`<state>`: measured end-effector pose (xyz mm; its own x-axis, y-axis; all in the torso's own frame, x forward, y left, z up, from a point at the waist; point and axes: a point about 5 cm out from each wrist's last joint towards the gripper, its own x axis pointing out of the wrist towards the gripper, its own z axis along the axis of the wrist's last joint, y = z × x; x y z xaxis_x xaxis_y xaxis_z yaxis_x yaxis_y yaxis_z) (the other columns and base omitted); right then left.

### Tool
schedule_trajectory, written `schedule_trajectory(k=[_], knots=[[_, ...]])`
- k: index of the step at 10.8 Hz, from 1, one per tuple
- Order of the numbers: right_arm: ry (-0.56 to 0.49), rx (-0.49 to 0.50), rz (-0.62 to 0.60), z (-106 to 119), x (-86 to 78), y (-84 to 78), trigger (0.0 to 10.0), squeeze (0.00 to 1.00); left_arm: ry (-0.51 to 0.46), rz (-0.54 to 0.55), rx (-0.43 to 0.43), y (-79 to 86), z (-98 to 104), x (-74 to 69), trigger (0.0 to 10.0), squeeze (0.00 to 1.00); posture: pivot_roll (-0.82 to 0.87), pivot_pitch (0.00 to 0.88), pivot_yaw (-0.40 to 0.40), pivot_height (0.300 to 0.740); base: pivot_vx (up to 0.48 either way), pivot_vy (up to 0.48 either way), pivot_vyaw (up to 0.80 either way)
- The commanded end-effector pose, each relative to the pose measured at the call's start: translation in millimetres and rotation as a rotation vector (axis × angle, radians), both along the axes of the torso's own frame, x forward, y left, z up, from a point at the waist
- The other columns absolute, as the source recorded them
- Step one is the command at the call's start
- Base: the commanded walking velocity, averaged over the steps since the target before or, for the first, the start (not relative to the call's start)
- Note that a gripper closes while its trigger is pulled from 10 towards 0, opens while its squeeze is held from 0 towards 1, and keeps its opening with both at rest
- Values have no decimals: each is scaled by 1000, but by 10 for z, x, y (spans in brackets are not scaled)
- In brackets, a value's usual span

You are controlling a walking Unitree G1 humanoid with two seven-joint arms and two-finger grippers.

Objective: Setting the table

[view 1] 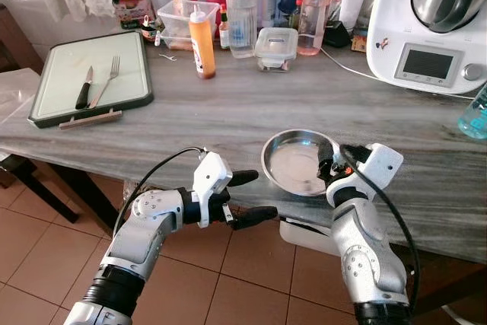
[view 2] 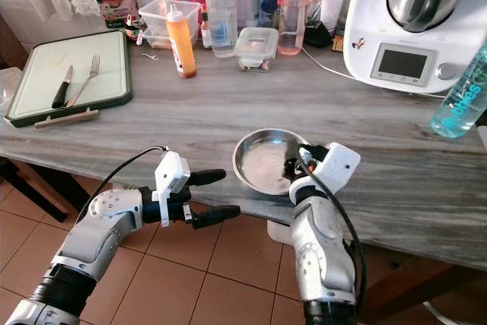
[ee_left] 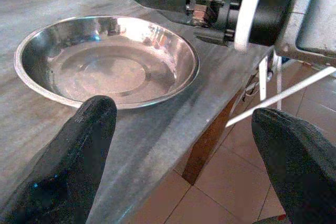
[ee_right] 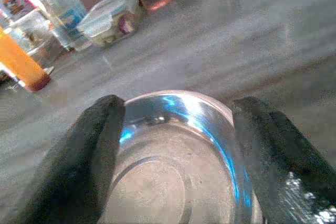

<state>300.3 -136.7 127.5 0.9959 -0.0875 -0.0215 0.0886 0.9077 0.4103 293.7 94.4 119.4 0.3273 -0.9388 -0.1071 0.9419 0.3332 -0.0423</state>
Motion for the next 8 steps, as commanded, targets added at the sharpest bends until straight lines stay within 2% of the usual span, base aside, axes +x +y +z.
schedule_trajectory(k=[1,2,5,6,7,8], knots=[[-18,-14,27,7,-34,68,10000,1000,-5,3,6,-2,-1,7,10000,0,39,78,51,740,0,0,0],[-33,-51,47,23,-53,82,10000,1000,-6,3,3,-8,1,8,10000,0,36,76,52,740,0,0,0],[-126,-319,70,109,-202,32,10000,1000,-7,10,-3,4,-2,10,10000,0,37,75,45,740,0,0,0],[-148,-349,30,137,-292,-71,10000,1000,-7,15,-3,9,7,15,10000,0,37,75,45,740,0,0,0],[-151,-366,13,141,-332,-101,10000,1000,-8,17,-3,14,19,21,10000,0,35,76,47,740,0,0,0],[-162,-427,-10,133,-408,-140,10000,1000,-9,30,-12,23,29,28,10000,0,34,77,48,740,0,0,0]])
